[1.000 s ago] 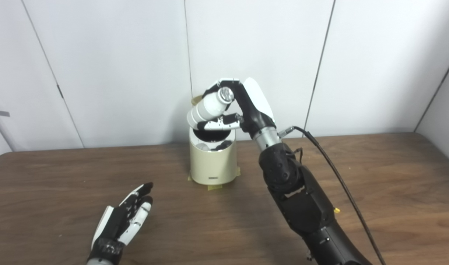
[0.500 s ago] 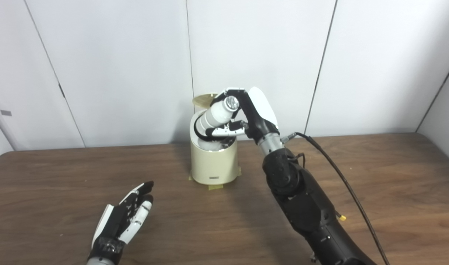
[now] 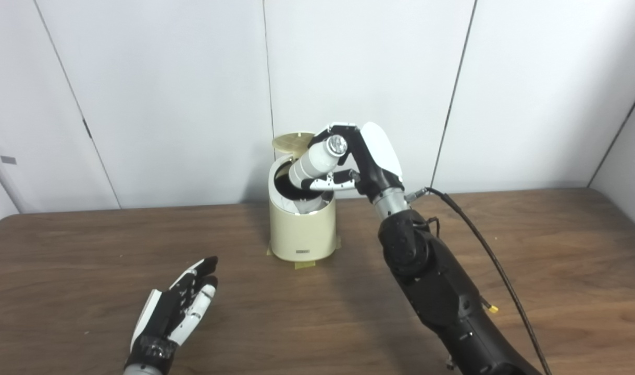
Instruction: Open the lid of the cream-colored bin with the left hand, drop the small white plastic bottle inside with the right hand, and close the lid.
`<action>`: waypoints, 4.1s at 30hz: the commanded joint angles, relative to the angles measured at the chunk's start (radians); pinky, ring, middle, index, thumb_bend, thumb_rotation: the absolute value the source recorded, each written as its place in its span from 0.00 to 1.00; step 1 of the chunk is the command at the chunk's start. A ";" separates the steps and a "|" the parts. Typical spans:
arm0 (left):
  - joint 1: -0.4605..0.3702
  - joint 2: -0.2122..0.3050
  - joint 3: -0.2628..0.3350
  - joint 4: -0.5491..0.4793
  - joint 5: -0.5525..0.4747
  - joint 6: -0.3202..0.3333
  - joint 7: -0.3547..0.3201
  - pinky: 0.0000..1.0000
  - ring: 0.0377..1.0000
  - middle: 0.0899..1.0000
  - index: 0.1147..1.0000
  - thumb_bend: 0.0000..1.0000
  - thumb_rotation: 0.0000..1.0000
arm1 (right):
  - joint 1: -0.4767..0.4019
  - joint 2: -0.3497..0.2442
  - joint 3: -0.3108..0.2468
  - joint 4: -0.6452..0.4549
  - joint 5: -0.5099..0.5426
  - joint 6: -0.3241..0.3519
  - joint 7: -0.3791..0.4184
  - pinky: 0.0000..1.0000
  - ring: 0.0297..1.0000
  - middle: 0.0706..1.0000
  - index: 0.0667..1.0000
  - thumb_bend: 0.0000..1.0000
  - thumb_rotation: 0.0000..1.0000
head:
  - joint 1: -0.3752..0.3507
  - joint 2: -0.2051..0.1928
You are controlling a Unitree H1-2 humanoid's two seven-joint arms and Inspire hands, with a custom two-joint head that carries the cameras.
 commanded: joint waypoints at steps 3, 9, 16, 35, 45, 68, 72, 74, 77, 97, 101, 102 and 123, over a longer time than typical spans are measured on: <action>-0.021 0.001 0.001 -0.032 0.001 -0.035 0.010 0.87 0.90 0.91 0.90 0.39 0.69 | -0.058 -0.011 0.012 -0.011 -0.027 -0.043 -0.022 0.35 0.39 0.47 0.49 0.50 0.00 | -0.008 0.003; -0.018 -0.001 0.004 -0.030 -0.004 -0.040 0.013 0.86 0.91 0.91 0.90 0.37 0.68 | -0.059 -0.005 0.032 -0.001 -0.047 -0.036 -0.012 0.36 0.40 0.47 0.49 0.50 0.00 | -0.010 0.005; -0.014 -0.005 0.012 -0.027 -0.014 -0.048 0.016 0.87 0.90 0.91 0.90 0.38 0.68 | -0.068 -0.003 0.048 0.016 -0.073 0.012 0.007 0.36 0.40 0.46 0.51 0.50 0.00 | -0.011 0.004; 0.002 -0.010 0.021 -0.049 -0.023 -0.050 0.017 0.85 0.90 0.90 0.90 0.36 0.66 | -0.098 0.002 0.025 0.074 -0.064 0.077 -0.005 0.39 0.42 0.45 0.51 0.50 0.00 | -0.012 0.010; 0.006 -0.013 0.021 -0.049 -0.018 -0.044 0.021 0.85 0.90 0.90 0.90 0.37 0.66 | -0.088 -0.010 0.037 0.049 -0.081 0.123 0.019 0.42 0.40 0.46 0.51 0.51 0.00 | -0.013 0.013; 0.007 -0.020 0.020 -0.045 -0.017 -0.047 0.022 0.85 0.90 0.91 0.90 0.38 0.64 | -0.065 -0.015 0.029 0.013 -0.062 0.118 0.027 0.45 0.48 0.52 0.49 0.61 0.04 | -0.012 0.017; 0.007 -0.021 0.017 -0.049 -0.006 -0.038 0.025 0.86 0.90 0.91 0.90 0.38 0.66 | -0.052 -0.007 0.008 0.005 -0.038 0.085 -0.005 0.40 0.40 0.46 0.46 0.51 0.00 | -0.011 0.018; 0.006 -0.020 0.017 -0.042 -0.008 -0.047 0.024 0.85 0.90 0.91 0.90 0.38 0.65 | -0.043 -0.009 0.000 -0.011 -0.030 0.085 -0.004 0.38 0.40 0.46 0.45 0.51 0.00 | -0.013 0.019; 0.004 -0.019 0.014 -0.040 -0.003 -0.047 0.023 0.84 0.89 0.90 0.90 0.39 0.65 | -0.029 0.001 -0.030 -0.040 0.010 0.100 0.005 0.37 0.40 0.46 0.45 0.50 0.00 | -0.015 0.018; -0.076 -0.028 0.017 0.016 -0.013 -0.020 0.026 0.89 0.91 0.90 0.89 0.37 0.66 | 0.172 -0.018 -0.201 -0.362 0.303 0.329 0.187 0.44 0.43 0.46 0.46 0.52 0.00 | -0.009 0.008; -0.135 -0.037 0.019 0.049 -0.024 -0.008 0.026 0.85 0.88 0.89 0.90 0.38 0.71 | 0.258 -0.045 -0.208 -0.416 0.324 0.324 0.208 0.43 0.50 0.45 0.47 0.52 0.01 | -0.004 0.002; -0.152 -0.040 0.020 0.055 -0.030 -0.005 0.025 0.85 0.88 0.89 0.90 0.39 0.72 | 0.278 -0.050 -0.210 -0.431 0.329 0.330 0.212 0.45 0.52 0.51 0.47 0.52 0.08 | -0.005 0.002; -0.464 -0.073 0.064 0.248 -0.120 0.014 0.033 0.87 0.90 0.91 0.88 0.50 0.75 | 0.614 -0.035 -0.305 -0.561 0.574 0.234 0.291 0.88 0.94 0.95 0.93 0.73 0.99 | 0.017 -0.015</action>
